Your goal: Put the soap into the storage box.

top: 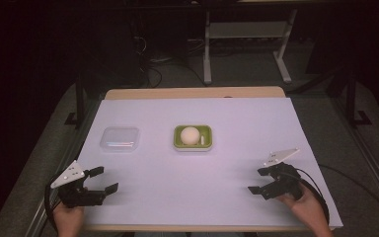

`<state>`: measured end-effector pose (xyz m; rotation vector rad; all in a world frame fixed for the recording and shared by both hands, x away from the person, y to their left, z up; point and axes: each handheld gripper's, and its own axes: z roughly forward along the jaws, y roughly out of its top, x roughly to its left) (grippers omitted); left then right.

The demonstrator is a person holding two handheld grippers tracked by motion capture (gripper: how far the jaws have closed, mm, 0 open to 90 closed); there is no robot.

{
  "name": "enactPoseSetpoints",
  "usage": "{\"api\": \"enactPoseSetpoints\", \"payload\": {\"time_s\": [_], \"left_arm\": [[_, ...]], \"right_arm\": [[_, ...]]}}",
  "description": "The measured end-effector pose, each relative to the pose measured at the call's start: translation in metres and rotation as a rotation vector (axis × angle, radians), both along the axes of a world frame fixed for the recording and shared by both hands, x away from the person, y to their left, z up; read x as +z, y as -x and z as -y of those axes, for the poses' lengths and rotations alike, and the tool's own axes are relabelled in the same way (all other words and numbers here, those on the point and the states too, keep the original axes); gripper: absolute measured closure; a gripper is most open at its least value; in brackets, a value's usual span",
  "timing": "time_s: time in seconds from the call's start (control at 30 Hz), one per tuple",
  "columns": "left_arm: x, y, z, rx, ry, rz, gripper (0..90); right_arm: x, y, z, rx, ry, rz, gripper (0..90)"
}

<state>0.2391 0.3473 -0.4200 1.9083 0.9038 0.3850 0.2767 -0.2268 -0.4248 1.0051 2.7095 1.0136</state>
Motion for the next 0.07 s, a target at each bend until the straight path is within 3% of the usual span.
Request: {"api": "enactPoseSetpoints", "payload": {"time_s": [0.07], "left_arm": [[0.0004,0.0001,0.0000,0.001,-0.001,0.001,13.3]], "right_arm": [[-0.0016,0.0020,0.0019,-0.009,-0.011,-0.004,22.2]]}}
